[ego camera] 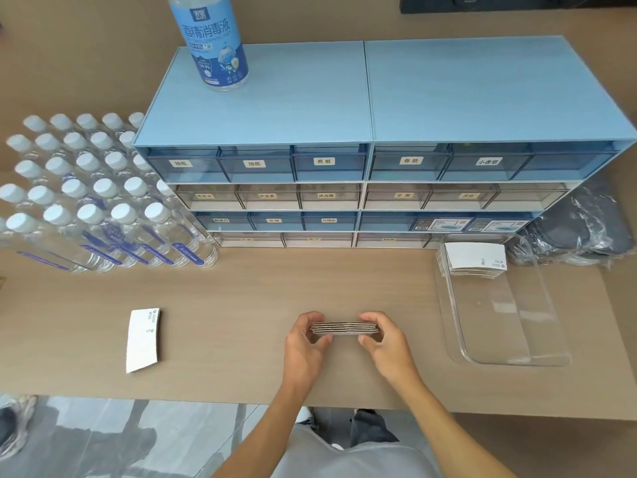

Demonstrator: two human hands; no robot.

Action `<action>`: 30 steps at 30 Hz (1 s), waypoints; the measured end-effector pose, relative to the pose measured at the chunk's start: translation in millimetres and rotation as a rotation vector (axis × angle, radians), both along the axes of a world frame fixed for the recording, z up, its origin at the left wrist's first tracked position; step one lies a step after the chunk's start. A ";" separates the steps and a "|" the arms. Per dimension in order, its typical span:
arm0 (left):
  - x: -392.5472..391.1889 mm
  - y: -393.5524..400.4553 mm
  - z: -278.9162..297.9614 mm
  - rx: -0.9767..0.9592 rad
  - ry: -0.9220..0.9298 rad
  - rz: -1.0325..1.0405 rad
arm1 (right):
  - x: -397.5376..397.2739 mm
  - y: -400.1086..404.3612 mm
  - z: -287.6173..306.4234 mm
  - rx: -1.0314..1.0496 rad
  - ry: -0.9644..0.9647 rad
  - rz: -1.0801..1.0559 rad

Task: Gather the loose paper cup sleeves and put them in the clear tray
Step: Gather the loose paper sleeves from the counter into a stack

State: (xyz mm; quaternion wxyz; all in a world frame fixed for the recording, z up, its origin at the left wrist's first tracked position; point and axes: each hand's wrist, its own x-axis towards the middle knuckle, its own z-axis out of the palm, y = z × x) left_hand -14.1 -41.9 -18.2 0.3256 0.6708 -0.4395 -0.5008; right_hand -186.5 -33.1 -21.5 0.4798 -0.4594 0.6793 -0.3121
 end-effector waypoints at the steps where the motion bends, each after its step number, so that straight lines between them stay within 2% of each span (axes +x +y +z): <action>1: -1.1 1.9 -1.3 0.007 0.006 0.007 | 1.8 1.6 -1.5 0.001 -0.008 -0.009; 8: -12.0 6.5 1.5 0.036 0.090 0.075 | 19.2 4.3 -3.7 0.019 -0.148 -0.123; 13: -18.1 7.3 3.9 0.051 0.230 0.169 | 26.3 0.0 -8.1 -0.049 -0.131 -0.218; 19: -25.7 6.6 -0.3 -0.012 0.208 0.281 | 30.0 -0.7 -14.0 -0.069 -0.121 -0.232; 26: -25.0 6.2 -1.0 -0.049 0.247 0.266 | 30.2 -0.5 -18.1 -0.082 -0.119 -0.230; 30: -17.9 9.2 -1.4 0.041 0.276 0.188 | 31.6 -1.5 -17.5 -0.085 -0.116 -0.241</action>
